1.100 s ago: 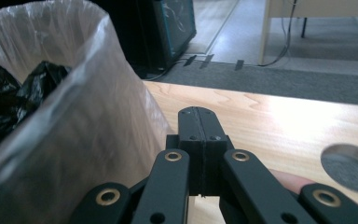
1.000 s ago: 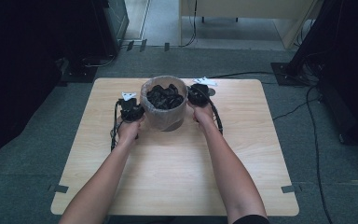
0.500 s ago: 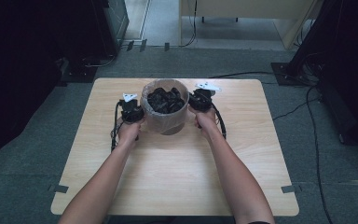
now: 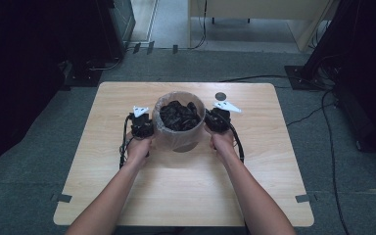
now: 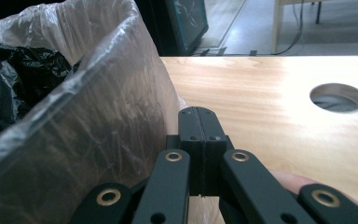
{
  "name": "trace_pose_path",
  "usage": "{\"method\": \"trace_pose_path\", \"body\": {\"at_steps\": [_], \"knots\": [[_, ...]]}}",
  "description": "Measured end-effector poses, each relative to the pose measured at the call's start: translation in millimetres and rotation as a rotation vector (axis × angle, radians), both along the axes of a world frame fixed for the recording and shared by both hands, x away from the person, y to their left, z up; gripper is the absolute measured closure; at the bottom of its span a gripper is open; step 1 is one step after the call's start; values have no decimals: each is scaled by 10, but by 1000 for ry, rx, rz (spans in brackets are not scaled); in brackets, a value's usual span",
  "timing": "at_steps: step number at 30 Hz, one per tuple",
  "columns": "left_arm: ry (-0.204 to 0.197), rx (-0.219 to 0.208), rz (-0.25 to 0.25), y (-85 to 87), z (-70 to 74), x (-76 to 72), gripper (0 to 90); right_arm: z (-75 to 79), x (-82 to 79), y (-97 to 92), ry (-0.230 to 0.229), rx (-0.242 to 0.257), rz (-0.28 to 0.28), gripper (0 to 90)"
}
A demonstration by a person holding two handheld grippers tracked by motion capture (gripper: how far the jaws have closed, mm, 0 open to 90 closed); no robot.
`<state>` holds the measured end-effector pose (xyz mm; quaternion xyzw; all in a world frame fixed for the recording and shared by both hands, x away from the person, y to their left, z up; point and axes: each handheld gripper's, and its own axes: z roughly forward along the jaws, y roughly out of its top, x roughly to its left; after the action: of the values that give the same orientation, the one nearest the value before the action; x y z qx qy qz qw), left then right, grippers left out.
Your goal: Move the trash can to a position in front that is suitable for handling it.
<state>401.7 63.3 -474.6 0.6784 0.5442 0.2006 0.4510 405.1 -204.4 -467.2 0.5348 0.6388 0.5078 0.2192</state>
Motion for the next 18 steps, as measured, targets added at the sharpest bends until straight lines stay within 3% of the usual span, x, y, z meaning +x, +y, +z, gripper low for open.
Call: {"method": "trace_pose_path", "body": {"at_steps": [8, 18], "knots": [[3, 4, -38, -69, -3, -268, 900, -17, -384, -68, 4, 16, -51, 900], [11, -15, -78, -90, -16, -585, 900, -21, -926, -71, 3, -31, -100, 900]]}}
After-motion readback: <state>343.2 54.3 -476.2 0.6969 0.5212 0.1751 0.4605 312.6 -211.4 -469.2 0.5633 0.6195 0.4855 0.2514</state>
